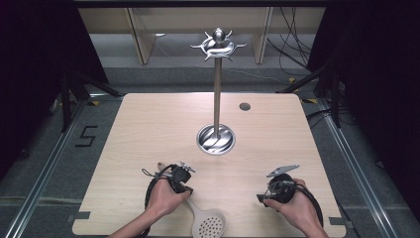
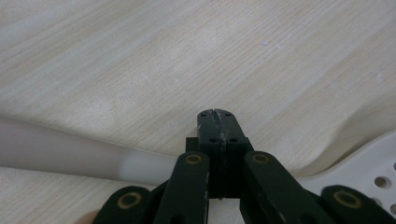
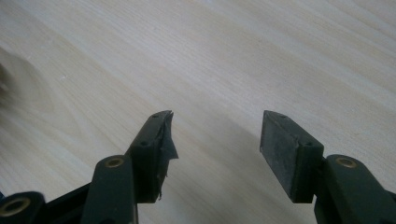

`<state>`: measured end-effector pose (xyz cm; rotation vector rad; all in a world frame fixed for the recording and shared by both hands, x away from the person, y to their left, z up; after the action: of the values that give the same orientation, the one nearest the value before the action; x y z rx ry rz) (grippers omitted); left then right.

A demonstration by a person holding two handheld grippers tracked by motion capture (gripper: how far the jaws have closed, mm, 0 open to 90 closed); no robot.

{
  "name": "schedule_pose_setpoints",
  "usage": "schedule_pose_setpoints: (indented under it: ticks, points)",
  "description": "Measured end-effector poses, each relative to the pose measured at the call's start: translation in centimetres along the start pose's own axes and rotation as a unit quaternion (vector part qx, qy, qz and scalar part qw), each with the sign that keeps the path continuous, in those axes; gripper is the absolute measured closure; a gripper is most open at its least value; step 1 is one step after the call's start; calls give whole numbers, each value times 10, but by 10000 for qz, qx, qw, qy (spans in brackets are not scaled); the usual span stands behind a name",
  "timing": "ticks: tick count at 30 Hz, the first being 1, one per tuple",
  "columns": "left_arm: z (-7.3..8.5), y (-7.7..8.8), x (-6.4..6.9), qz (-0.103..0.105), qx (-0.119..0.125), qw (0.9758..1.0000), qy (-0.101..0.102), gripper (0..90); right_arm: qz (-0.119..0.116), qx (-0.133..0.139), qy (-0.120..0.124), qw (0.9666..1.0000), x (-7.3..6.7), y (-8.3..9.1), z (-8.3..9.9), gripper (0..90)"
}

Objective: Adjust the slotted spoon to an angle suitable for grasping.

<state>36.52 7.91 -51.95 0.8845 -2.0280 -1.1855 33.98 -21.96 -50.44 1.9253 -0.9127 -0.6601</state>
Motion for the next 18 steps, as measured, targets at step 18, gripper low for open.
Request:
schedule_pose_setpoints:
  ticks: [18]
  points:
    - [16,31,-88,-1193,91,9890,869,897,21,23,-7,10000,2,1,-1,437]
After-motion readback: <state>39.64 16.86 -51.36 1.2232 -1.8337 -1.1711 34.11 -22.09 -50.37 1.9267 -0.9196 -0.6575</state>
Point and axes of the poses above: each handheld gripper's, and its own axes: y roughly backward along the jaws, z roughly out of its underside, x roughly to its right, the point moved 4 cm from there along -y, roughly forward along the jaws, and after that the axes turned 3 degrees about y, right-handed, at the moved point
